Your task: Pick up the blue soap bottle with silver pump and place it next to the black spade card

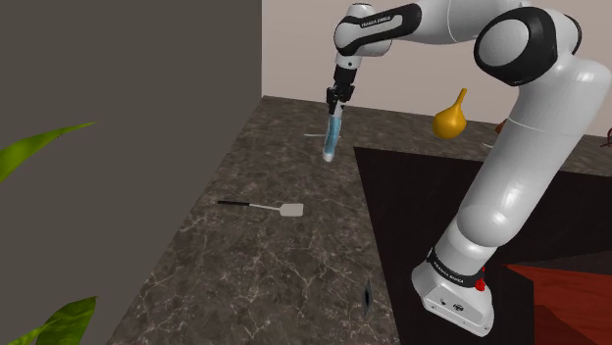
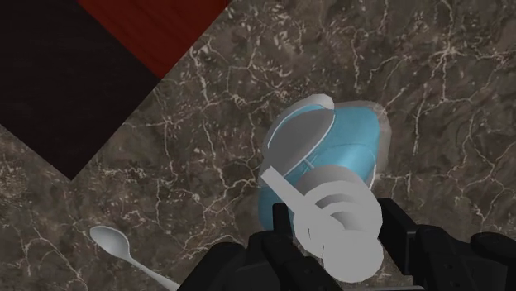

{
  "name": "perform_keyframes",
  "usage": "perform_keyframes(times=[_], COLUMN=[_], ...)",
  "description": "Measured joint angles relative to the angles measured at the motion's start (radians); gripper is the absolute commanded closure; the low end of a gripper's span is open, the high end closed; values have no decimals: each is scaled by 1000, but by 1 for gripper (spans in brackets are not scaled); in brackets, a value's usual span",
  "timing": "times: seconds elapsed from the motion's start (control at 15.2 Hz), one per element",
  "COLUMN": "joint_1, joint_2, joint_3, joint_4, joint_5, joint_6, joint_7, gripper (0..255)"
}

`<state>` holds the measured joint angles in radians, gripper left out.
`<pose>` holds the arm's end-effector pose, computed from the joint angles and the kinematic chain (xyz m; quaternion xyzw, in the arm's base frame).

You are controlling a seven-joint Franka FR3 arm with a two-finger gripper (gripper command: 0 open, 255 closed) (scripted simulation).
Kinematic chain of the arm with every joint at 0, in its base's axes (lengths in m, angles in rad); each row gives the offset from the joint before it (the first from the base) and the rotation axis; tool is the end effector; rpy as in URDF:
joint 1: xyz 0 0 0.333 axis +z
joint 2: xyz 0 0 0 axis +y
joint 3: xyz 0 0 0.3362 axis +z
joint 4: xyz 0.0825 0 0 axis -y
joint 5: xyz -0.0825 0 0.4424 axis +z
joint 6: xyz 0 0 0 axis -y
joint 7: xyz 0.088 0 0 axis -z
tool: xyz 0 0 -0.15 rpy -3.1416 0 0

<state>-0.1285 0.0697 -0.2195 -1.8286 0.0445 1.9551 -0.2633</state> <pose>0.6109 -0.2143 0.4548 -0.9983 0.0496 -0.0319 0.0039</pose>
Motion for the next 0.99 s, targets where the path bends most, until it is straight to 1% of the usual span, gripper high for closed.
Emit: perform_keyframes(times=[0.53,0.99], joint_1=[1,0], joint_2=[-12,-4], joint_3=[1,-1], joint_4=[91,196], joint_5=[-4,-3], joint_6=[-103,-200], joint_7=[7,8], gripper=[255,255])
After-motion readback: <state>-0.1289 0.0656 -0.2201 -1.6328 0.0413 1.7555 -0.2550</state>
